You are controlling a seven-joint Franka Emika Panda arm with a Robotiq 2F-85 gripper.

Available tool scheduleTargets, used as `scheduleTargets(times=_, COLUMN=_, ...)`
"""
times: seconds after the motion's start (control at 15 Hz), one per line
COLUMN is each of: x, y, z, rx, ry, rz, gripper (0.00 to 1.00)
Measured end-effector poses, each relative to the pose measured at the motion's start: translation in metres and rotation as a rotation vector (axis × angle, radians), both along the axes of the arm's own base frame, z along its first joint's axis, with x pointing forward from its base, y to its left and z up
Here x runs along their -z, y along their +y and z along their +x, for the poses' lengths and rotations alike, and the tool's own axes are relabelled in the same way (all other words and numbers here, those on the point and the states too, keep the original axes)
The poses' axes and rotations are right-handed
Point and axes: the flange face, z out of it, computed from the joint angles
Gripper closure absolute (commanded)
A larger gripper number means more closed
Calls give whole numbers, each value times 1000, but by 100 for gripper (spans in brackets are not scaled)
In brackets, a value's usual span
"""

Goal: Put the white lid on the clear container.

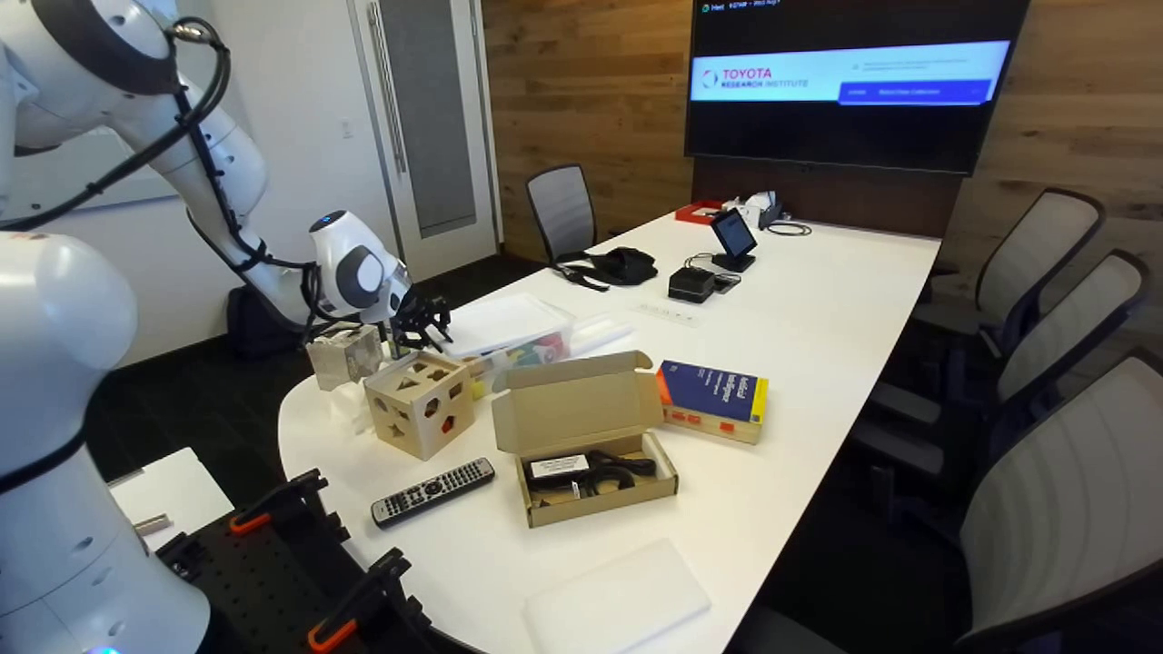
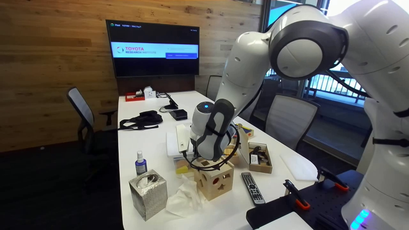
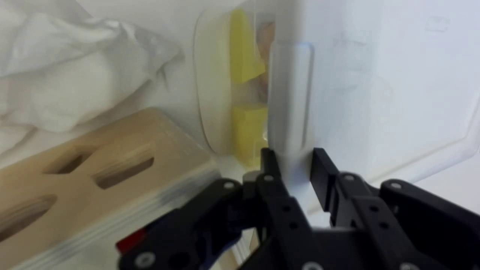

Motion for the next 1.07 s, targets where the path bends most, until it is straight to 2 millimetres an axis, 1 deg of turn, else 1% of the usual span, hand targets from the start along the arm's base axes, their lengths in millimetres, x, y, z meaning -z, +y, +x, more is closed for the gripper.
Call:
scheduleTargets(times=0.4, x=-1, y=-8, z=7, rx=18, ry=-36, rz=-32, gripper=93)
scheduleTargets(times=1.07, x=13, y=-17, z=8, rx=24, ry=-34, rz=-60, gripper=93)
